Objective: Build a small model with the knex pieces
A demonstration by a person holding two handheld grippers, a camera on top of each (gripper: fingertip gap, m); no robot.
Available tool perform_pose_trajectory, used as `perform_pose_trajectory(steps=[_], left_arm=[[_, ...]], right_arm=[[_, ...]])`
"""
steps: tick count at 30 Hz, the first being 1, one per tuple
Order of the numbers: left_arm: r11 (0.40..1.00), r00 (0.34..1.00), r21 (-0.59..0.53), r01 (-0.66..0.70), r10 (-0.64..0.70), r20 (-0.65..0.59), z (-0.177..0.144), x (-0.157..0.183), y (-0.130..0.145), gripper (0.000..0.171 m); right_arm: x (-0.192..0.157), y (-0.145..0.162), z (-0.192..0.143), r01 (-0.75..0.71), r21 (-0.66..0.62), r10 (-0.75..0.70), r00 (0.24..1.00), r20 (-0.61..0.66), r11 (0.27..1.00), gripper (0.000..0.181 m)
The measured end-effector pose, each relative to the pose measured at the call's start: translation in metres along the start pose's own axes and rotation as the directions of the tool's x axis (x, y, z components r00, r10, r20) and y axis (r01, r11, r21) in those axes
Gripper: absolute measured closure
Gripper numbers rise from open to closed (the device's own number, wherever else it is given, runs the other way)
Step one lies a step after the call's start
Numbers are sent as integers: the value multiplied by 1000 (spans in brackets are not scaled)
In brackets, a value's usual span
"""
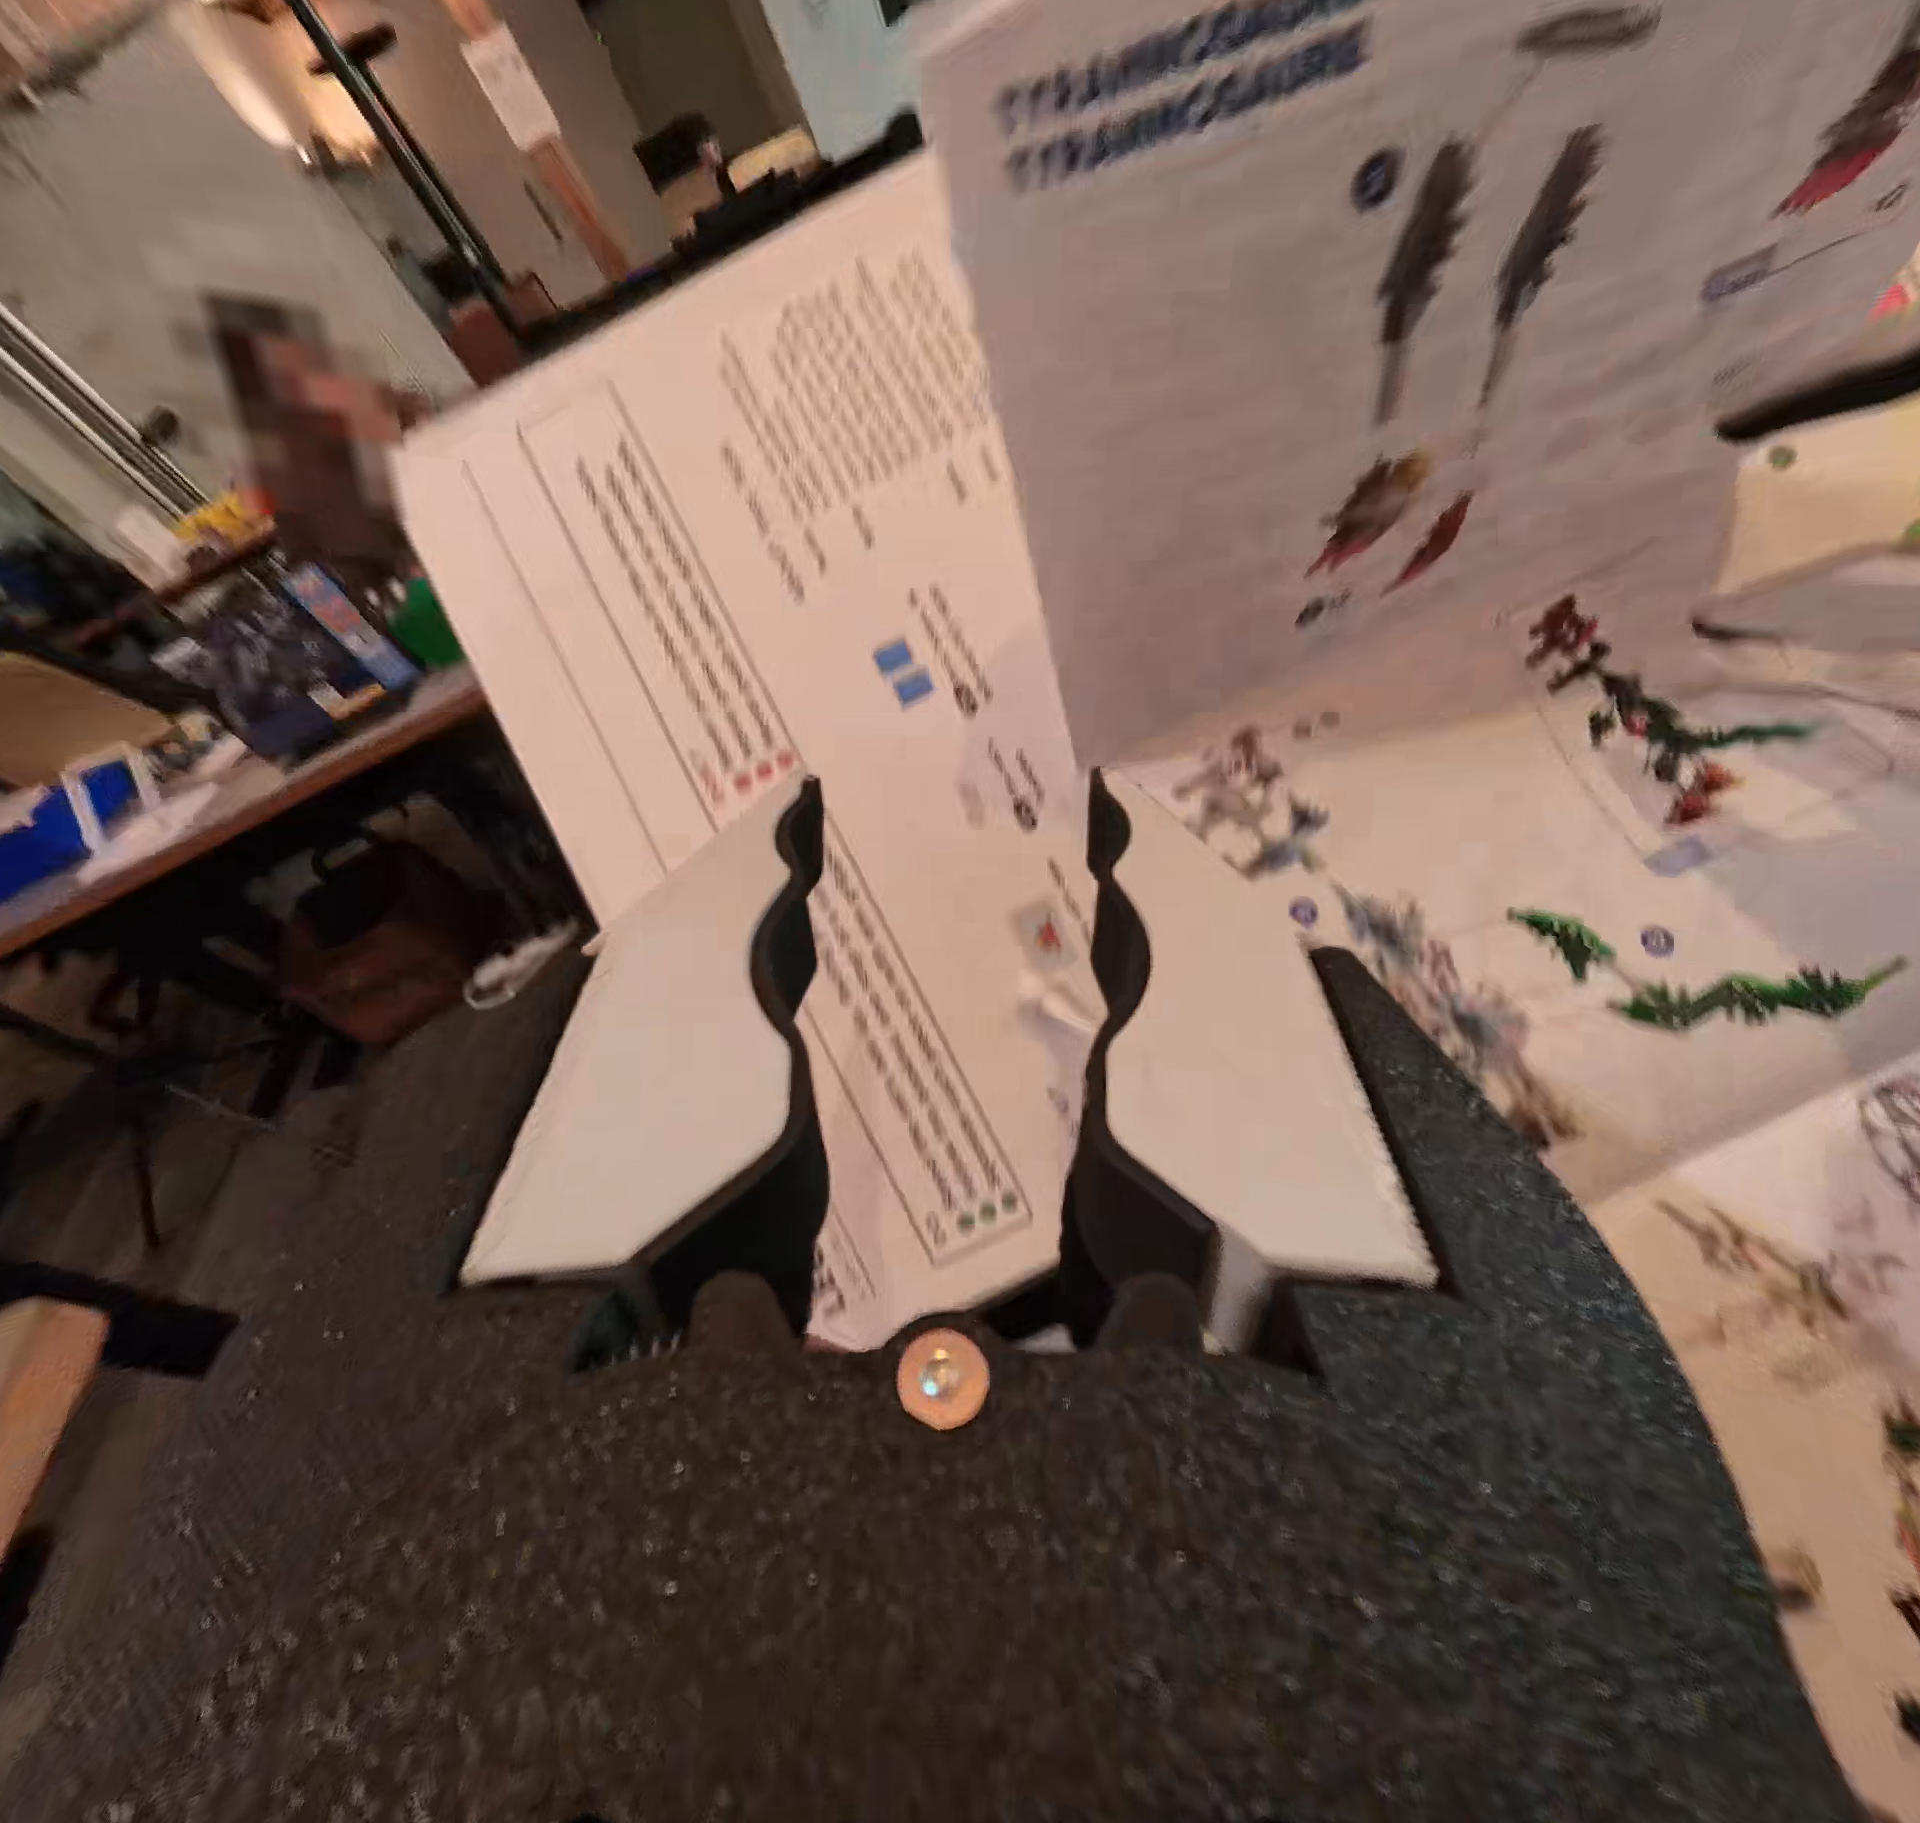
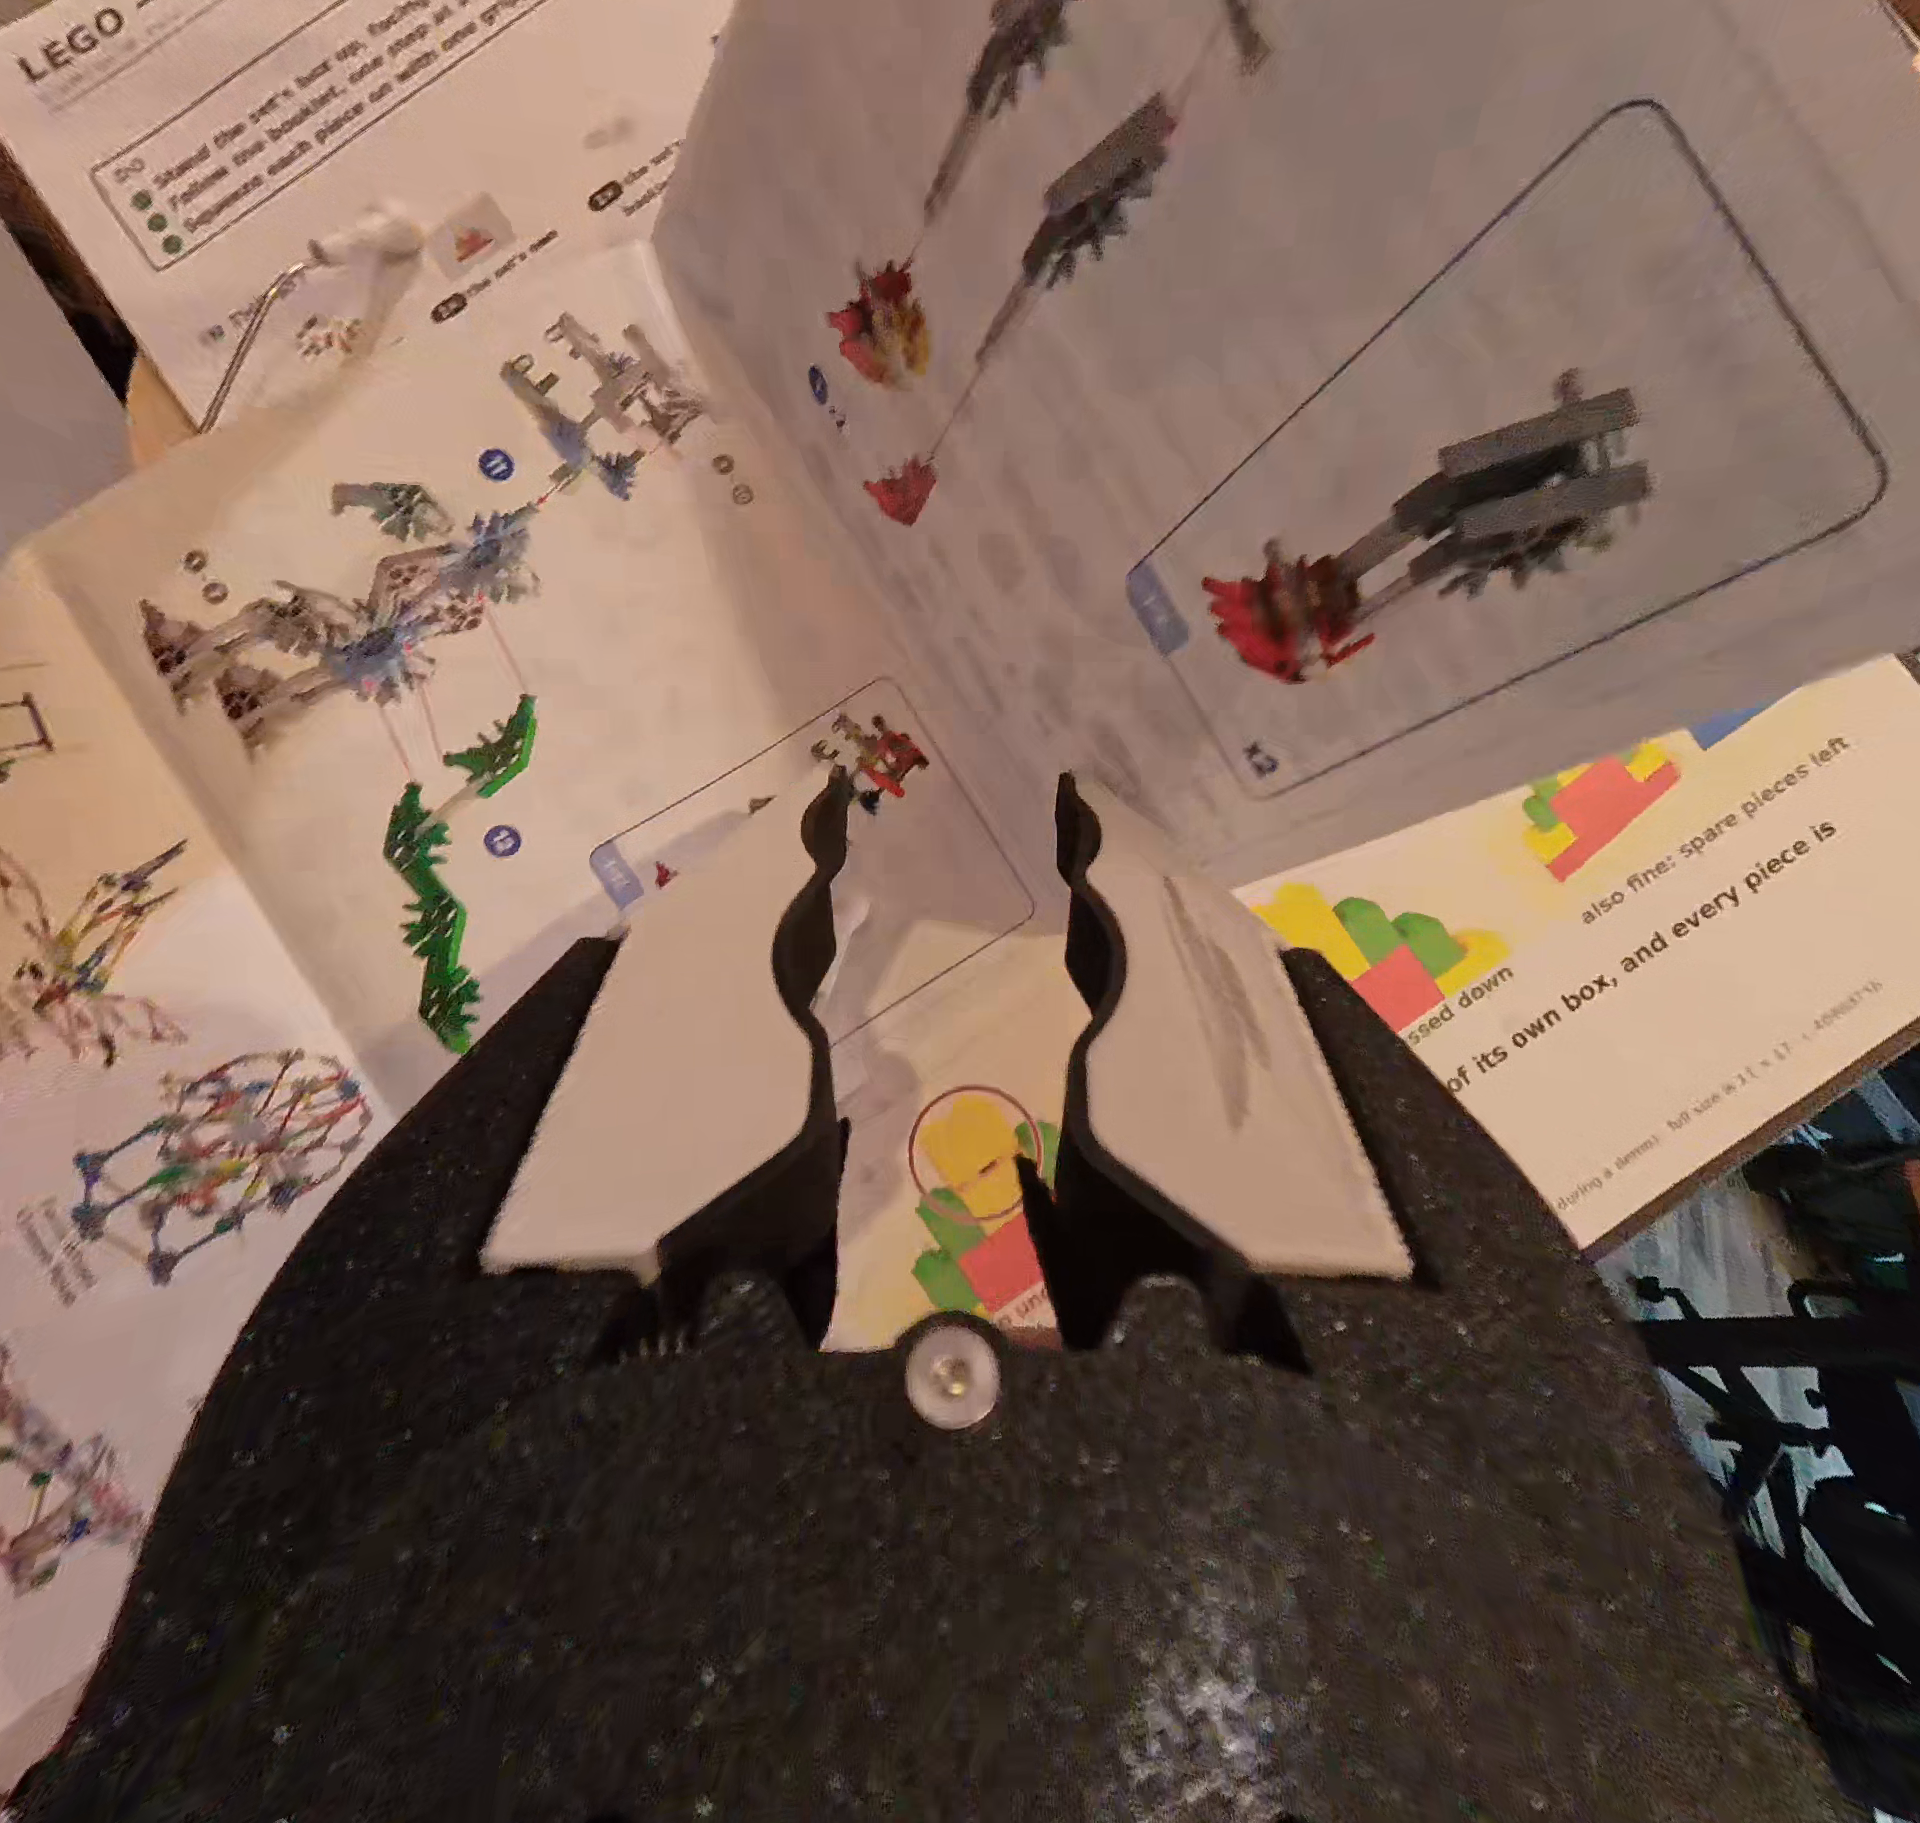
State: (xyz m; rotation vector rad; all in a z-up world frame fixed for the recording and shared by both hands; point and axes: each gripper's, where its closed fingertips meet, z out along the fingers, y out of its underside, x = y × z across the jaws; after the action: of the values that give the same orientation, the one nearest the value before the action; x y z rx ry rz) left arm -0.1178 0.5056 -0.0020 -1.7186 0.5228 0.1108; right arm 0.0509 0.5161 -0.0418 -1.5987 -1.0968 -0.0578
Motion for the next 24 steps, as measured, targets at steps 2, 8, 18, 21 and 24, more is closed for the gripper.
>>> perform_pose_trajectory(steps=[2,8,18,21,24], left_arm=[[996,997,-71,54,-58,-53,-9,2,26,134],[950,938,-205,238,-279,-205,-4,35,67,138],[919,894,-173,354,-387,-226,15,55,72,166],[942,918,-111,318,-335,-213,13,54,71,167],[965,948,-37,259,-262,-179,9,54,64,168]], right_arm=[[10,-3,10,-19,-4,19,999,-44,1000,143],[20,1,31,-109,-59,106,993,-47,992,148],[22,5,32,-72,-63,70,997,-37,995,154],[21,5,31,-57,-66,55,998,-39,996,153],[21,5,31,-34,-70,30,998,-52,997,153]])
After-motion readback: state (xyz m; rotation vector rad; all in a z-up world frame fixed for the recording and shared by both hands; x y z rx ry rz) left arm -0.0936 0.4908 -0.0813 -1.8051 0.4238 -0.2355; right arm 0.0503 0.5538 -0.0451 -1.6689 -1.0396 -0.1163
